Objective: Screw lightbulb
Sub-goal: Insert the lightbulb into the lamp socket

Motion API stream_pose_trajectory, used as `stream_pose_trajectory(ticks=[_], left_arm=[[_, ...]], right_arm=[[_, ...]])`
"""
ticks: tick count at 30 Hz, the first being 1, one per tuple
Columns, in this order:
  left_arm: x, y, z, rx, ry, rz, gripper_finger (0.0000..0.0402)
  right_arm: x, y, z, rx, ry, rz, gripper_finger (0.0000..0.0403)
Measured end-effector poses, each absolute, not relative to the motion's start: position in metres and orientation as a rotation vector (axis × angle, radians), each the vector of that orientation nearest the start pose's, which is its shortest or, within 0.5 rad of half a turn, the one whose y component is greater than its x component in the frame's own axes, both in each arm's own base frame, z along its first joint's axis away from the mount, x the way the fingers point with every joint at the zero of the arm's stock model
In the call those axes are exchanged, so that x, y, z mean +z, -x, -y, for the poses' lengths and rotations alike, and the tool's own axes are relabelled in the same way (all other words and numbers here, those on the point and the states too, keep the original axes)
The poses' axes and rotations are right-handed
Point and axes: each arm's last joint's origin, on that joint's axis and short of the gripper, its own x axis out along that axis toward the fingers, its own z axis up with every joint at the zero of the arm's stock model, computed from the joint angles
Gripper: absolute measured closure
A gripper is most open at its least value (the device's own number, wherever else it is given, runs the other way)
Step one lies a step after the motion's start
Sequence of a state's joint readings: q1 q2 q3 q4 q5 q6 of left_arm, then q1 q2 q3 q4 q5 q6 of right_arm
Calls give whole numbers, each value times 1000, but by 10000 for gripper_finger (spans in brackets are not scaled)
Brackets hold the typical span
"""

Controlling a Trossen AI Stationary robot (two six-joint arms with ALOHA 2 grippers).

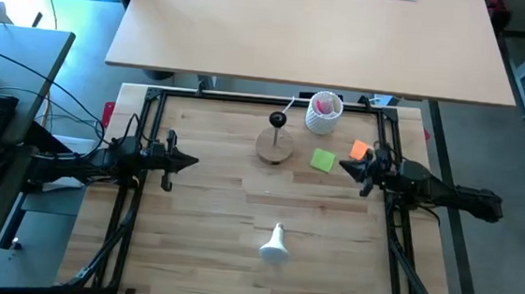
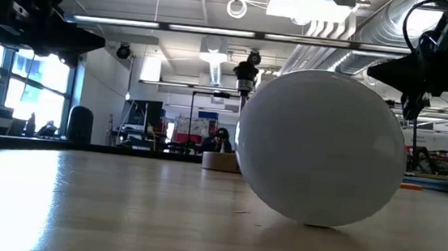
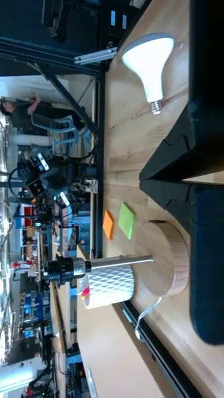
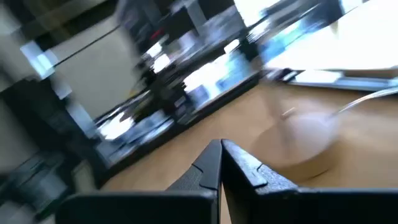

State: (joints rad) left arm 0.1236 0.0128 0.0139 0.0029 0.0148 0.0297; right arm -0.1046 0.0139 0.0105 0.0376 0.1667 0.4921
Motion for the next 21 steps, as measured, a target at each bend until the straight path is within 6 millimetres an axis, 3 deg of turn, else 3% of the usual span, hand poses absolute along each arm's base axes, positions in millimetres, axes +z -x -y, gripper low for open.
stream_pose_trajectory(ticks=[4,8,10,15,21], left_arm=[[168,-97,-12,109,-30,2,401],[168,-97,-12,109,-30,2,401],[168,-97,-12,109,-30,3,401],[168,-97,-12,109,-30,2,401],[168,-97,-12,109,-30,2,401]], right_arm=[[171,-96,18,-336,-480,129,400],[176,-94,22,-425,-747,282,400],[185,-93,23,-407,-784,380,400],[200,-99,13,-134,-620,407,400],[212,-117,-7,42,-351,464,400]])
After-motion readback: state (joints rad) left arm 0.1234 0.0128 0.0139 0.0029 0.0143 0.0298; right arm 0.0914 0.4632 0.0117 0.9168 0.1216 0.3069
